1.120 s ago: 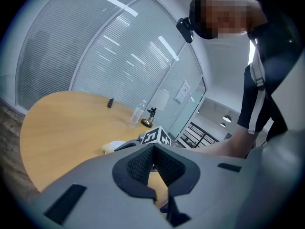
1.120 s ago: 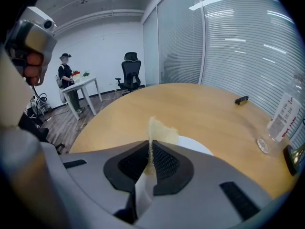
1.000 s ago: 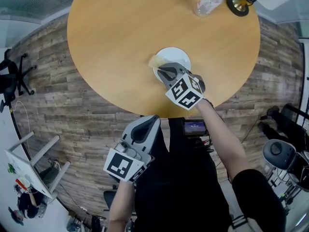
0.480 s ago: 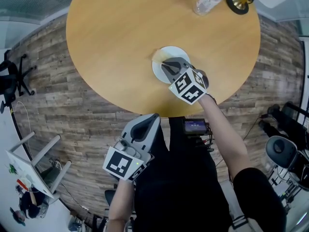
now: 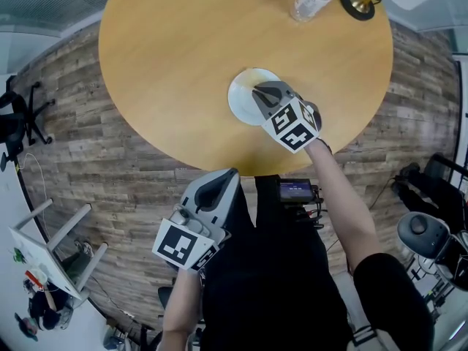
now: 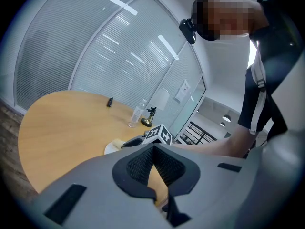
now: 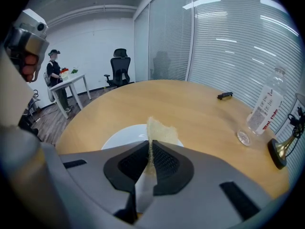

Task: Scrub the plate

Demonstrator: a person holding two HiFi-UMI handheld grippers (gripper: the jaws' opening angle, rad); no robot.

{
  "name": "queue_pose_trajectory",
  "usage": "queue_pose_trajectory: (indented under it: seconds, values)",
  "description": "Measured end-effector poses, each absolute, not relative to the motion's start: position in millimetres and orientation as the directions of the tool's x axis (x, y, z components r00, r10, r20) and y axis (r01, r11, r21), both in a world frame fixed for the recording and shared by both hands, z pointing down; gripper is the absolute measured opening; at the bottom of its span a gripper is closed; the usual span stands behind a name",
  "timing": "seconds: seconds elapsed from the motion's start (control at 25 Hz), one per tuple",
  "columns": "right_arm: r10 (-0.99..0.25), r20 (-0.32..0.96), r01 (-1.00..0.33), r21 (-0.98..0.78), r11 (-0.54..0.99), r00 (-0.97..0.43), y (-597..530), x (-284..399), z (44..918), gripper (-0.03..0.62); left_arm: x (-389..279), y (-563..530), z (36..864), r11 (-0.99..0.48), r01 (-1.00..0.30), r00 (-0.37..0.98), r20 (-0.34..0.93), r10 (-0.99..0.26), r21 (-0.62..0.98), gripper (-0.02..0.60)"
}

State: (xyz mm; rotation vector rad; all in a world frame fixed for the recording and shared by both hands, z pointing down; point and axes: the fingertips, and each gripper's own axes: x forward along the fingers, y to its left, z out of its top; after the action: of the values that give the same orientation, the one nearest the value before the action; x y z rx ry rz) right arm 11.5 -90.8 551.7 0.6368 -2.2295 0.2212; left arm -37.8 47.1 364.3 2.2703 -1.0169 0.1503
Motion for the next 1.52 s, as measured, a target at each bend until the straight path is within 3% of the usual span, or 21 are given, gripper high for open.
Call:
queue_pose_trajectory:
  seconds: [0.76,1.52]
  values:
    - [-0.416,0.737,-0.563,0.059,0.825,-0.532,-93,52,543,0.028,-23,51,364,-0.512,-0.695,0.706,0.344,-0.619,0.505,0.011]
    - [-0.369,0.749,-0.568,-0.012,0.823,-0.550,-49,64,549,0.029,-12,47,360,-0.524,-0.687,0.714,0.336,-0.614,0.503,0.011]
